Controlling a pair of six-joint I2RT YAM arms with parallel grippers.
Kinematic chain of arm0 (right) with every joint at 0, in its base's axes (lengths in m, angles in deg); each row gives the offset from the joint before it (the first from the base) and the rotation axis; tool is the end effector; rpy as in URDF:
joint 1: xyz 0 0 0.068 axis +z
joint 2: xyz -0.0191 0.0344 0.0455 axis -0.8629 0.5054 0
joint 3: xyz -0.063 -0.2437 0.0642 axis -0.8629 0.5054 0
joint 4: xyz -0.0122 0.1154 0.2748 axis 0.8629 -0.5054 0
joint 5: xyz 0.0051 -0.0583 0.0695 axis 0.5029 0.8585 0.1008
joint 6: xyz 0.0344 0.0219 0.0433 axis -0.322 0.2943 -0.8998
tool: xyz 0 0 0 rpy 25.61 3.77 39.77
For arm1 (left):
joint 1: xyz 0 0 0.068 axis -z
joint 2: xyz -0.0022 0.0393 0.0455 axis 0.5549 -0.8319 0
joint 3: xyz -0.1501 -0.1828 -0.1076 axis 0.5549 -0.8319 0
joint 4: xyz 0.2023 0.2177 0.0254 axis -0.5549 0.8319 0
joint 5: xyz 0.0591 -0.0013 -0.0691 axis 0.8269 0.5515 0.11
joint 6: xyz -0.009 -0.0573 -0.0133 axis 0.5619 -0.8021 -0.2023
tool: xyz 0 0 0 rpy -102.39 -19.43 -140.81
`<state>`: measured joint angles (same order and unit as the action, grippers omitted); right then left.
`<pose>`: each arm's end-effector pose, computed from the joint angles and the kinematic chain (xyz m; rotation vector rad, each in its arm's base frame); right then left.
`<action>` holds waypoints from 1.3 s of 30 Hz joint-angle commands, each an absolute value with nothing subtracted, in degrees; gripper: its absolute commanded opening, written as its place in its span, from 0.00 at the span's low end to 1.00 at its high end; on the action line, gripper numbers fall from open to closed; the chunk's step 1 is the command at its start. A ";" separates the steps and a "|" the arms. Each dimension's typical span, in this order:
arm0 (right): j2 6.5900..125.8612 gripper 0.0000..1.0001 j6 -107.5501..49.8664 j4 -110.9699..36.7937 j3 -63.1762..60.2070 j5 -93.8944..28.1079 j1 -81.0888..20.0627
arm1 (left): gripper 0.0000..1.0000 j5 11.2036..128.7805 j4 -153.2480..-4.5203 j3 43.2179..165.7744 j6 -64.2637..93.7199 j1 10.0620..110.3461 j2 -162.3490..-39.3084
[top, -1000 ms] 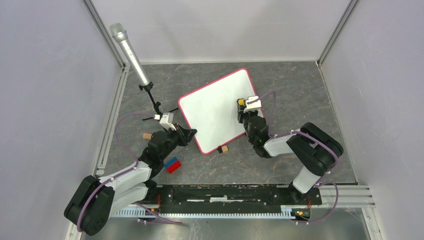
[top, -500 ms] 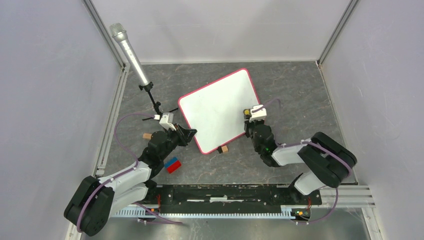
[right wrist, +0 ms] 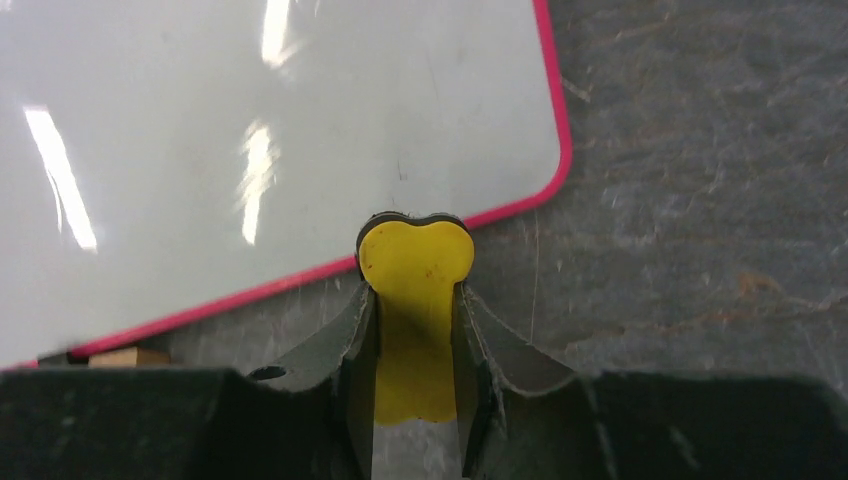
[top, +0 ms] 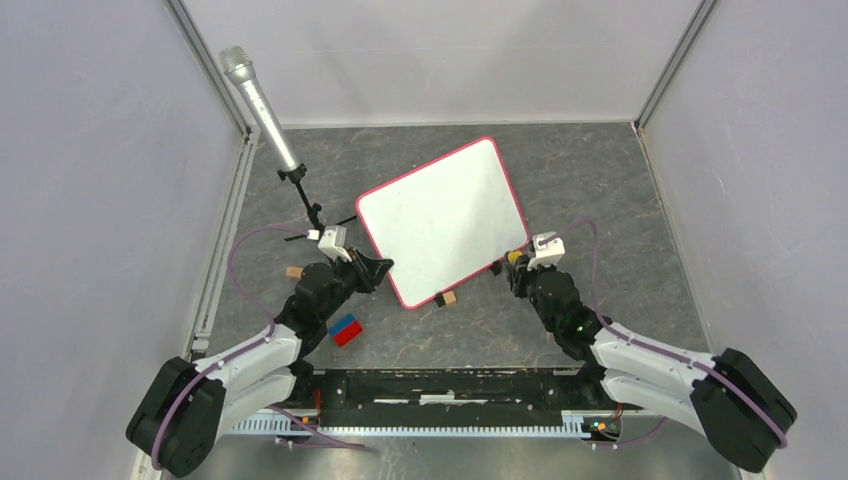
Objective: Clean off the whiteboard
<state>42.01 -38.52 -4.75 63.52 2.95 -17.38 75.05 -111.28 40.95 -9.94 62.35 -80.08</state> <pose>0.1853 0.1406 0.1316 -0.0590 1.8013 0.2847 0.2011 -0.1125 0.1317 -0.0806 1.8536 -0.8563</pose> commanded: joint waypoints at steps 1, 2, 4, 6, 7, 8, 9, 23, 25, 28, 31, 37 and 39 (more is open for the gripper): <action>35.13 0.20 -42.71 -25.90 63.81 -5.18 -16.68 | 0.29 77.92 -109.96 40.40 -7.84 62.14 -77.24; 34.36 0.21 -42.64 -31.87 62.67 -5.07 -16.79 | 0.33 77.91 -110.03 40.07 -7.84 62.10 -76.53; 33.65 0.21 -42.90 -42.05 60.51 -4.09 -16.75 | 0.43 77.86 -110.57 39.31 -7.84 62.09 -75.41; 32.34 0.23 -44.31 -47.96 59.19 -5.06 -16.75 | 0.50 76.84 -111.32 38.84 -7.30 62.14 -74.66; 31.11 0.24 -44.49 -48.50 59.29 -6.73 -16.68 | 0.54 76.59 -111.54 38.75 -7.13 62.11 -74.34; 29.80 0.25 -45.41 -48.77 59.50 -7.41 -16.66 | 0.57 76.33 -111.72 38.54 -7.10 62.10 -73.95; 28.86 0.34 -46.06 -49.53 59.66 -6.87 -16.66 | 0.61 76.33 -111.68 38.20 -7.16 62.14 -73.17; 16.17 0.98 -42.45 -63.17 47.33 -4.08 -16.06 | 1.00 84.50 -58.55 54.30 -11.05 62.14 -32.93; 15.34 0.98 -39.77 -65.70 41.98 -3.29 -16.09 | 1.00 85.21 -52.95 59.04 -11.05 62.10 -29.76; 13.93 0.98 -35.54 -68.81 32.78 -1.18 -16.09 | 1.00 85.64 -49.12 66.03 -10.17 62.09 -27.83; 12.50 0.98 -30.88 -70.61 23.84 0.80 -16.05 | 1.00 85.03 -49.60 72.21 -8.82 62.12 -27.70; 10.13 0.98 -24.61 -69.03 11.66 3.69 -16.08 | 1.00 79.86 -56.87 82.45 -3.30 62.15 -31.16; 9.31 0.98 -23.83 -68.28 9.36 3.69 -16.09 | 1.00 77.31 -59.24 85.55 -1.38 62.14 -33.04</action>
